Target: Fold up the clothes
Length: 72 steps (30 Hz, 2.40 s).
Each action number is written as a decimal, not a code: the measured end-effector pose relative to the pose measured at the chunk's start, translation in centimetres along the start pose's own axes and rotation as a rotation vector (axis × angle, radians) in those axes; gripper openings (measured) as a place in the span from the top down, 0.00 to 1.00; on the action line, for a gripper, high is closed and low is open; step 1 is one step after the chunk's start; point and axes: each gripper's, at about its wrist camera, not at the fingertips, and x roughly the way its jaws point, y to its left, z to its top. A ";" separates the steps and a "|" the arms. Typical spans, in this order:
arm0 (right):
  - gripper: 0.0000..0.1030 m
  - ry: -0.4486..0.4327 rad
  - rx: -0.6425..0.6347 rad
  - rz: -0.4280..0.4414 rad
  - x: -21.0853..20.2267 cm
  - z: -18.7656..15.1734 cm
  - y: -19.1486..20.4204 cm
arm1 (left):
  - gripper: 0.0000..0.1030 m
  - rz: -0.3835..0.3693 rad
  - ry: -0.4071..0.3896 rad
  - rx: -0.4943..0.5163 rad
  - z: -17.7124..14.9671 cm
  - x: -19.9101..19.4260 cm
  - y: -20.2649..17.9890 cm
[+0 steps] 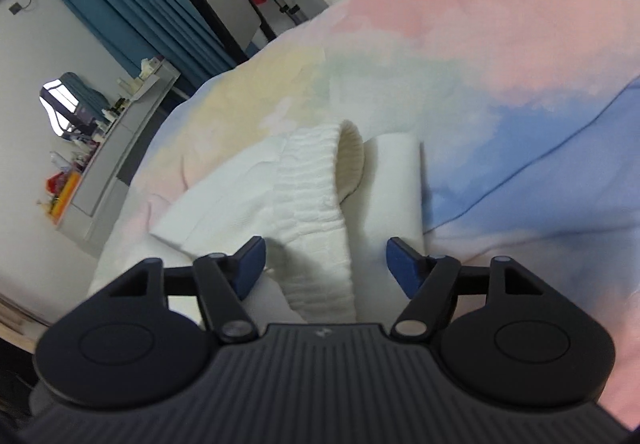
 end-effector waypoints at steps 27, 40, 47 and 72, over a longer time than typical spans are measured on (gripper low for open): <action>0.92 -0.180 0.056 0.031 -3.9 -0.2 1.2 | 0.23 0.155 -0.014 -0.197 1.0 0.7 3.1; 0.92 -0.233 0.089 -0.078 -5.6 -0.5 -1.4 | 0.25 0.061 -0.100 -0.362 1.8 -1.5 4.1; 0.87 -0.175 0.130 -0.120 -3.9 -1.5 -2.7 | 0.20 -0.070 -0.070 -0.612 0.2 -1.4 7.5; 0.11 -0.267 0.212 -0.230 -7.6 -8.4 2.0 | 0.01 -0.166 -0.020 -1.086 -5.1 -2.6 17.2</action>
